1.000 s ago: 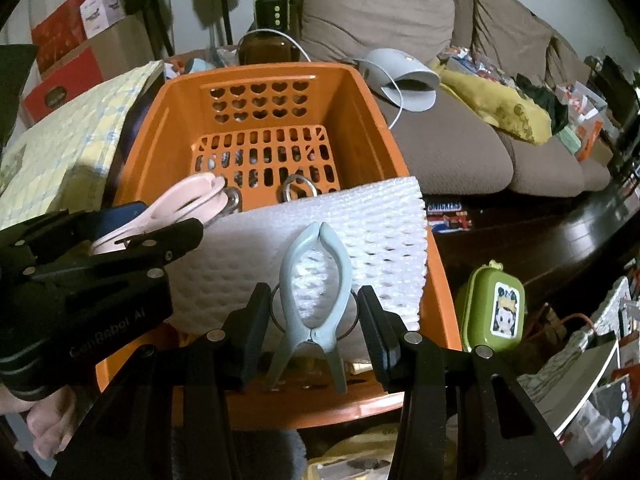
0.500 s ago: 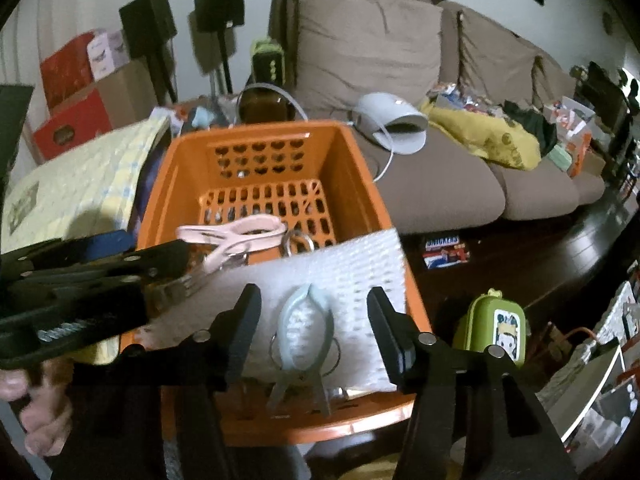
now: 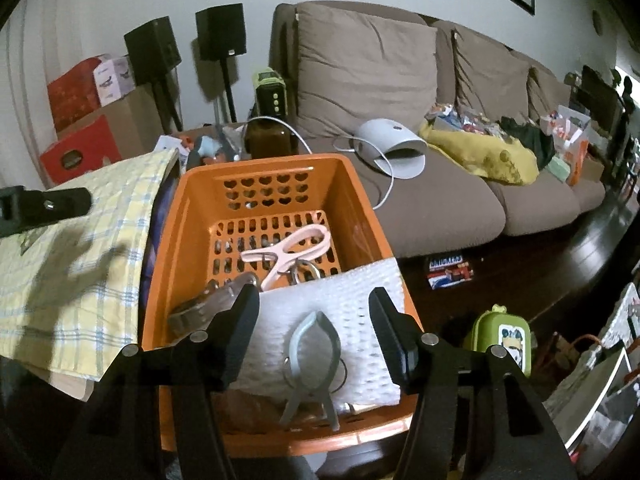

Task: Organize objects
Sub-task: 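Move both grippers from the orange basket to the plaid table, then grasp the pale green clip on the brown packet with the left gripper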

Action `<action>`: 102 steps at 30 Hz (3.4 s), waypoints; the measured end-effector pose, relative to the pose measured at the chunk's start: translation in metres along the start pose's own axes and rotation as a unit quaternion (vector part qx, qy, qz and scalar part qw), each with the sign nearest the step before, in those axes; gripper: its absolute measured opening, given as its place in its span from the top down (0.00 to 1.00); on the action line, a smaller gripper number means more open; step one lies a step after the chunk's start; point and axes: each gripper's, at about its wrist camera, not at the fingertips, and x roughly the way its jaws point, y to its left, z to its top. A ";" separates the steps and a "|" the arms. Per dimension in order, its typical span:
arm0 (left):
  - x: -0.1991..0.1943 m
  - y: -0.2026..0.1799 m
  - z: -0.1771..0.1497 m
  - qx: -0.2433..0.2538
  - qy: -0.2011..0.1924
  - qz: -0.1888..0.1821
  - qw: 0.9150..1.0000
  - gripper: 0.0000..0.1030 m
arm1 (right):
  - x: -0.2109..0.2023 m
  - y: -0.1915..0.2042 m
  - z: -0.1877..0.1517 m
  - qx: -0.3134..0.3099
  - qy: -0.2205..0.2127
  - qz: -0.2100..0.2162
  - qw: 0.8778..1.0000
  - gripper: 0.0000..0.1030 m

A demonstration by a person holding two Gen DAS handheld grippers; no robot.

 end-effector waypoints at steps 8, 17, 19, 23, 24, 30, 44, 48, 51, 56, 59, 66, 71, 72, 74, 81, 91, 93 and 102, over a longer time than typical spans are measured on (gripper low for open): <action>-0.038 0.049 0.011 -0.032 -0.058 0.037 0.997 0.31 | -0.001 0.022 0.002 -0.032 -0.006 -0.010 0.999 0.43; -0.078 0.111 0.019 -0.024 -0.096 0.021 0.995 0.31 | -0.021 0.068 0.014 -0.100 -0.038 -0.001 0.994 0.43; -0.090 0.125 0.020 -0.016 -0.107 0.043 0.993 0.31 | -0.023 0.076 0.015 -0.110 -0.041 -0.002 0.993 0.43; -0.107 0.163 0.027 -0.038 -0.124 0.079 0.988 0.20 | -0.021 0.098 0.022 -0.098 -0.034 0.034 0.994 0.42; -0.110 0.172 0.028 -0.046 -0.130 0.086 0.987 0.18 | -0.020 0.106 0.025 -0.098 -0.033 0.042 0.994 0.42; -0.116 0.233 0.027 -0.099 -0.132 0.124 0.978 0.18 | -0.022 0.173 0.047 -0.136 -0.044 0.076 0.987 0.41; -0.077 0.358 -0.006 -0.183 -0.082 0.188 0.961 0.18 | -0.004 0.306 0.058 -0.199 -0.044 0.147 0.968 0.31; -0.059 0.393 -0.021 -0.196 -0.054 0.221 0.954 0.18 | 0.016 0.321 0.049 -0.207 -0.029 0.146 0.967 0.29; -0.051 0.421 -0.035 -0.237 -0.043 0.204 0.949 0.18 | 0.030 0.324 0.042 -0.201 -0.014 0.146 0.969 0.29; -0.038 0.438 -0.047 -0.262 -0.029 0.181 0.948 0.18 | 0.050 0.321 0.038 -0.171 0.007 0.147 0.974 0.27; -0.019 0.412 -0.040 -0.199 0.002 0.165 0.966 0.18 | 0.059 0.318 0.035 -0.151 0.012 0.149 0.977 0.24; 0.010 0.369 -0.021 -0.175 -0.004 0.162 0.971 0.18 | 0.071 0.323 0.031 -0.144 0.023 0.148 0.978 0.24; 0.036 0.353 -0.007 -0.146 0.005 0.202 0.968 0.18 | 0.068 0.325 0.026 -0.167 0.015 0.150 0.974 0.23; 0.037 0.350 -0.007 -0.141 0.006 0.206 0.968 0.19 | 0.068 0.324 0.025 -0.169 0.014 0.150 0.974 0.23; 0.038 0.345 -0.008 -0.132 0.001 0.209 0.969 0.24 | 0.067 0.321 0.026 -0.167 0.013 0.150 0.974 0.23; 0.036 0.348 -0.007 -0.136 -0.013 0.200 0.970 0.56 | 0.072 0.303 0.030 -0.145 0.015 0.148 0.978 0.20; 0.032 0.361 -0.011 -0.166 -0.018 0.206 0.964 0.62 | 0.073 0.298 0.029 -0.141 0.023 0.131 0.981 0.20; 0.031 0.363 -0.012 -0.171 -0.018 0.206 0.963 0.62 | 0.072 0.299 0.031 -0.141 0.024 0.129 0.981 0.20; 0.027 0.370 -0.017 -0.187 -0.018 0.204 0.961 0.62 | 0.071 0.318 0.037 -0.148 0.025 0.134 0.980 0.16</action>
